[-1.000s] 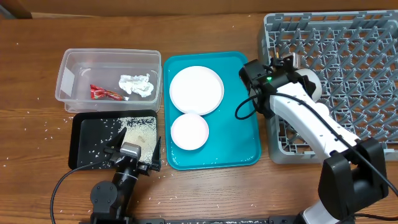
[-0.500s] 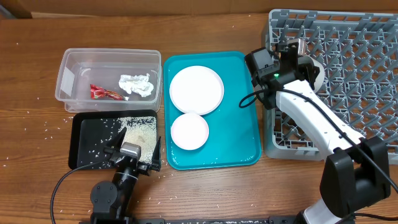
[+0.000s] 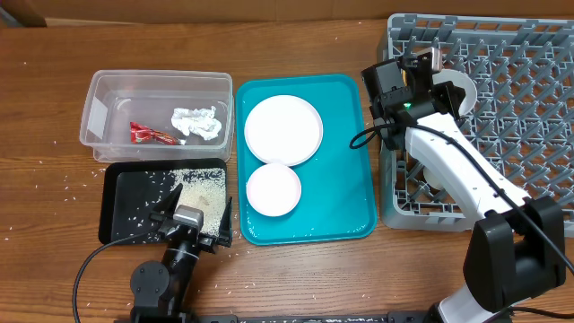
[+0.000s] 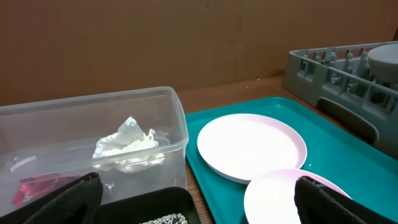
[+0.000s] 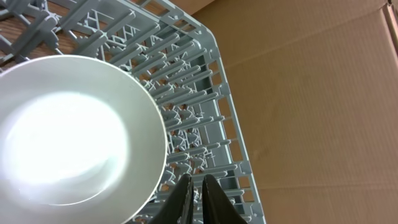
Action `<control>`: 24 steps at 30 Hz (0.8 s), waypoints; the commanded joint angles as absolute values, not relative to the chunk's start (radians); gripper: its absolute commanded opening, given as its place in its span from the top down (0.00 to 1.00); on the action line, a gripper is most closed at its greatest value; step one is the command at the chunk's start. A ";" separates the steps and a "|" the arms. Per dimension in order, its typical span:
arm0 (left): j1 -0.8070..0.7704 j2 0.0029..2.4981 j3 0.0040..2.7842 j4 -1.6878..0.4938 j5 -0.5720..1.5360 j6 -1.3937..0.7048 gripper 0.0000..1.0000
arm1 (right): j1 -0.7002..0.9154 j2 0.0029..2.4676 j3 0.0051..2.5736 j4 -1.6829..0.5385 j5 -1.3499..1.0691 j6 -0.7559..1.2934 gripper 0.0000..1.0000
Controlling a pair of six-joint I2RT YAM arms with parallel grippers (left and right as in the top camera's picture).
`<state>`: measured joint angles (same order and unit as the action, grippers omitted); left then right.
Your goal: Sort waste into correct bins and load items into the dishwasher
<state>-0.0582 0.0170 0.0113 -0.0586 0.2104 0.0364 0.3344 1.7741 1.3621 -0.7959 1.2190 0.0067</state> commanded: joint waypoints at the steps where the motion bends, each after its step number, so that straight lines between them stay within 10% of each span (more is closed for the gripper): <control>1: -0.052 0.011 0.005 -0.054 0.226 0.046 0.00 | 0.336 1.757 1.380 -0.816 1.119 0.076 0.92; 4: -0.052 0.011 0.005 -0.055 0.226 0.046 0.00 | 0.320 1.697 1.420 -0.899 0.827 0.204 0.80; 6: -0.052 0.011 0.005 -0.055 0.226 0.046 0.00 | 0.287 1.651 1.460 -0.929 0.617 0.270 0.43; 9: -0.052 0.011 0.005 -0.054 0.226 0.046 0.00 | 0.201 1.585 1.537 -0.958 0.260 0.293 0.27; 16: -0.052 0.011 0.005 -0.054 0.226 0.046 0.00 | -0.120 1.570 1.603 -1.043 -0.274 0.303 0.30; 24: -0.052 0.011 0.005 -0.054 0.226 0.046 0.00 | -0.315 1.652 1.550 -1.093 -0.296 0.350 0.43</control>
